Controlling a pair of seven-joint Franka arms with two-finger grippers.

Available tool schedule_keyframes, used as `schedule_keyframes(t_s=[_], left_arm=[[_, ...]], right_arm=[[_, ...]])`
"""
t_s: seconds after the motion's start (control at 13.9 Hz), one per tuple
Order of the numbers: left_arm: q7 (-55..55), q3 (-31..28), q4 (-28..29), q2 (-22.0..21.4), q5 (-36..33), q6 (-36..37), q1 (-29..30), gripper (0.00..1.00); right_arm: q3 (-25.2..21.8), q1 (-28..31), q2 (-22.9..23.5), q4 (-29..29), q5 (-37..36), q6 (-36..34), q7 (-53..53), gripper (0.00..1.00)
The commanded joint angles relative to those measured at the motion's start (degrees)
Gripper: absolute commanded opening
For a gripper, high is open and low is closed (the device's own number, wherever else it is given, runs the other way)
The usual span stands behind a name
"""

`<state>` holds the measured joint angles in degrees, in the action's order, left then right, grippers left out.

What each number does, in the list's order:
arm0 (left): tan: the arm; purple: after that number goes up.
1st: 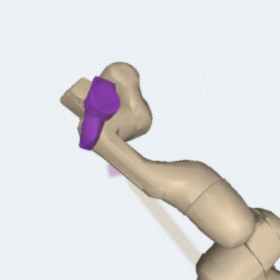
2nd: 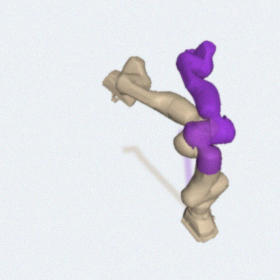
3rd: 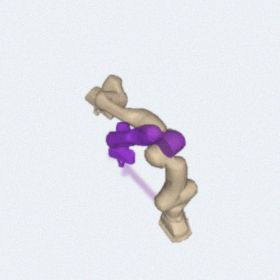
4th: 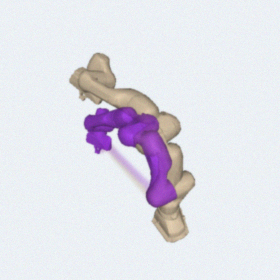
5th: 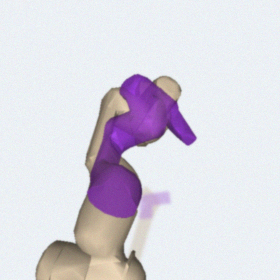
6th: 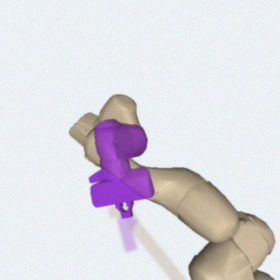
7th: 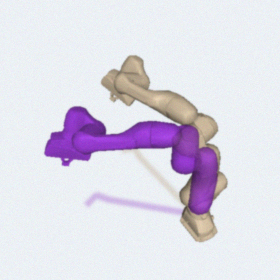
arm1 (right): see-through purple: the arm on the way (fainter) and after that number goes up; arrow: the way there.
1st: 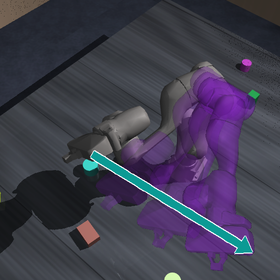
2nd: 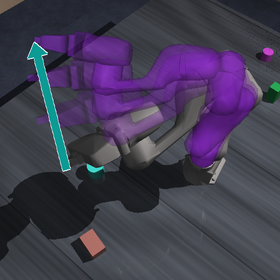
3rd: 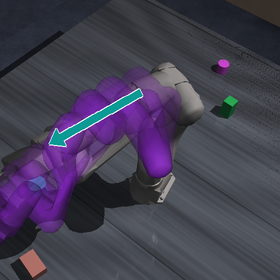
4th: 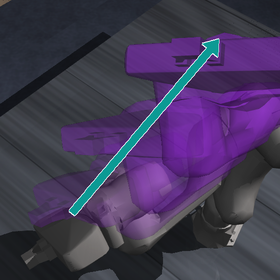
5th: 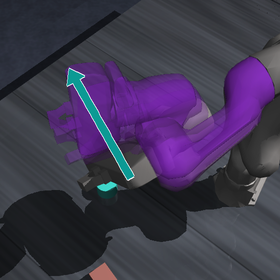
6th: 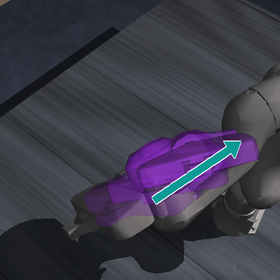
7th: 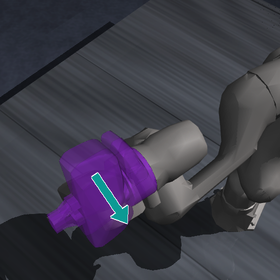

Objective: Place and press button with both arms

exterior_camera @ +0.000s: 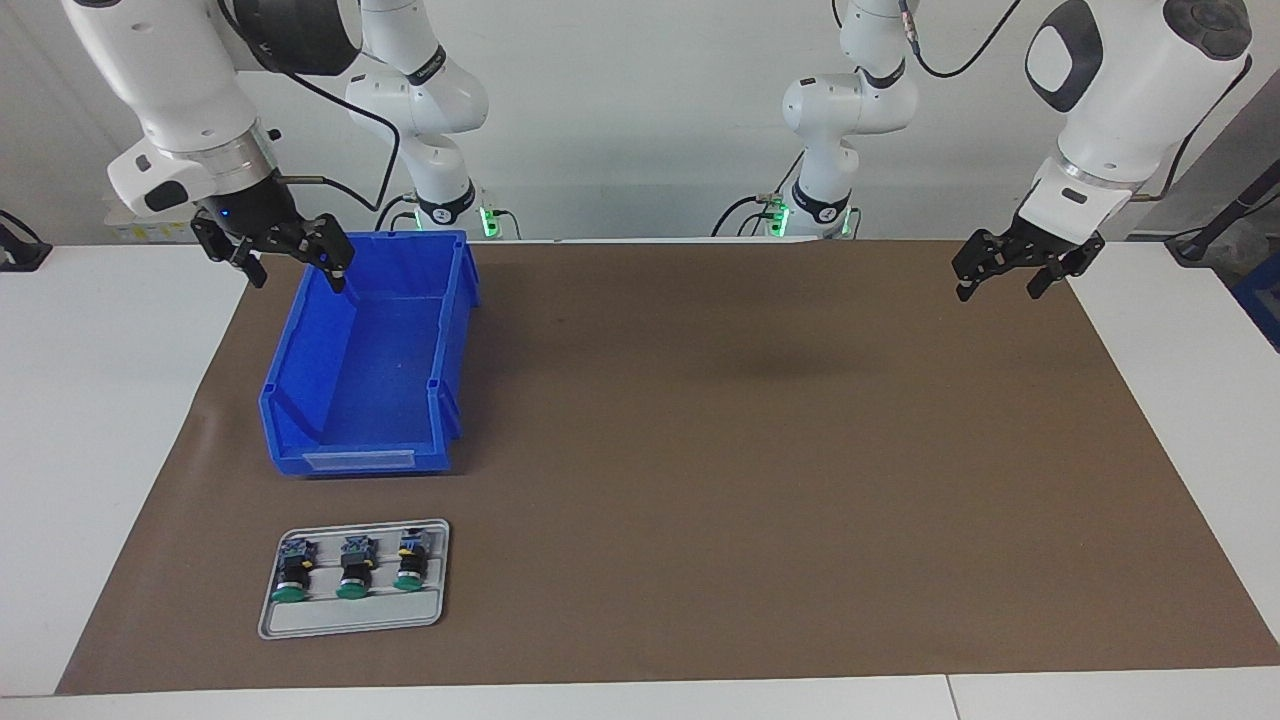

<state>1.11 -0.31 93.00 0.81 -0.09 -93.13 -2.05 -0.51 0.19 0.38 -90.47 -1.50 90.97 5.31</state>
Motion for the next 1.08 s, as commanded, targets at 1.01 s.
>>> schedule_keyframes(t_s=[1.01], left_arm=[[-0.1, 0.4, 0.7, -0.6, 0.2, 0.1, 0.5, 1.0]], right_arm=[[0.0, 0.9, 0.2, -1.5, 0.5, 5.8, -1.2, 0.91]])
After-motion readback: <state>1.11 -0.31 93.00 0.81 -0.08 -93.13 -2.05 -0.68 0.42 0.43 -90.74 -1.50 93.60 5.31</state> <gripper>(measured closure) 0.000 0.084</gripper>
